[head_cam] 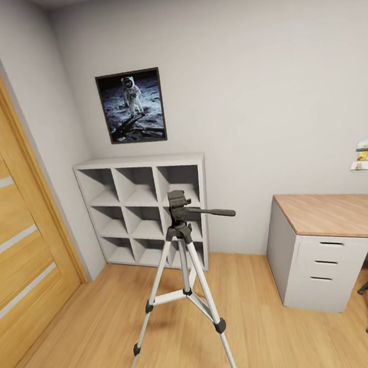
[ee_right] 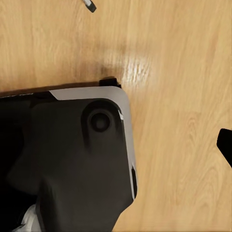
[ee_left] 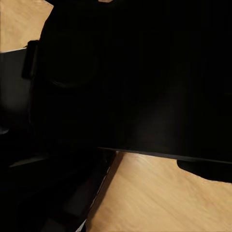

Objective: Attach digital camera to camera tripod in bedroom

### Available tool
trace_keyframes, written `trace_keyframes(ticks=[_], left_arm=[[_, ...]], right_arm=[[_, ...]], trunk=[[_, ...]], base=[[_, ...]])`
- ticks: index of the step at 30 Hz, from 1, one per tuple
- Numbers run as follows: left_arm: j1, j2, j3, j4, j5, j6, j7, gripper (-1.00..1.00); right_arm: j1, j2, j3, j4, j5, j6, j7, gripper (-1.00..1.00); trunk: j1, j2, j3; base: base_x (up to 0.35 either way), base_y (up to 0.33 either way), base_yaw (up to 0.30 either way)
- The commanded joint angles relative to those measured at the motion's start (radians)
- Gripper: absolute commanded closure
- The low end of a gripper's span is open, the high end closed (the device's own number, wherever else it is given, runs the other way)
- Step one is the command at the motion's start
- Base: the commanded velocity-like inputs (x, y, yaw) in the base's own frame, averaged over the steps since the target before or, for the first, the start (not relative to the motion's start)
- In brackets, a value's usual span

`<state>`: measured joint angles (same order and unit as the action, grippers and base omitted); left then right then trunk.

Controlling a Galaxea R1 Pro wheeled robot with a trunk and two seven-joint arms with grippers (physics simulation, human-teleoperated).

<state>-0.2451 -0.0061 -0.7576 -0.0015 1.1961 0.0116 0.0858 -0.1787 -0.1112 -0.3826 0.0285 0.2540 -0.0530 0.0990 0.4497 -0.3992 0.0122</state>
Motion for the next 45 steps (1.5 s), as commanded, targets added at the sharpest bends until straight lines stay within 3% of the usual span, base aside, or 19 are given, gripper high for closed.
trace_keyframes(ticks=[1,6,26,29,31,35,45], left_arm=[[0.000,-0.005,-0.009,0.000,0.007,-0.001,0.020,1.00],[0.000,-0.012,-0.009,-0.001,0.008,-0.003,0.048,1.00],[0.000,-0.013,-0.009,-0.002,0.005,-0.007,0.052,1.00],[0.000,-0.011,-0.009,-0.002,0.004,-0.005,0.030,1.00],[0.000,-0.007,-0.010,-0.002,0.006,0.000,-0.028,1.00],[0.000,-0.003,-0.011,0.000,0.008,0.006,-0.085,1.00],[0.000,-0.002,-0.011,0.000,0.008,-0.002,-0.093,1.00]], right_arm=[[-0.001,-0.001,-0.009,0.003,0.008,-0.005,0.002,-1.00],[-0.001,-0.001,-0.009,0.004,0.008,-0.005,0.003,-1.00],[-0.001,-0.001,-0.008,0.004,0.012,-0.005,0.007,-1.00],[-0.001,-0.001,-0.008,0.004,0.022,0.000,0.012,-1.00],[-0.001,-0.001,-0.007,0.004,0.055,0.028,0.016,-1.00],[-0.001,0.000,-0.008,0.004,0.105,0.068,0.022,-1.00],[-0.001,0.001,-0.009,0.004,0.116,0.069,0.022,-1.00]], trunk=[[0.000,-0.001,-0.002],[0.000,-0.001,-0.010],[0.000,-0.001,-0.042],[0.000,-0.001,-0.047],[0.000,-0.001,-0.050],[0.000,-0.001,-0.057],[0.000,-0.001,-0.073]], base=[[0.000,0.000,0.000],[0.000,0.000,0.000],[0.000,0.000,0.000],[0.000,0.000,0.000],[0.000,0.000,0.000],[0.000,0.000,0.000],[0.000,0.000,0.000]])
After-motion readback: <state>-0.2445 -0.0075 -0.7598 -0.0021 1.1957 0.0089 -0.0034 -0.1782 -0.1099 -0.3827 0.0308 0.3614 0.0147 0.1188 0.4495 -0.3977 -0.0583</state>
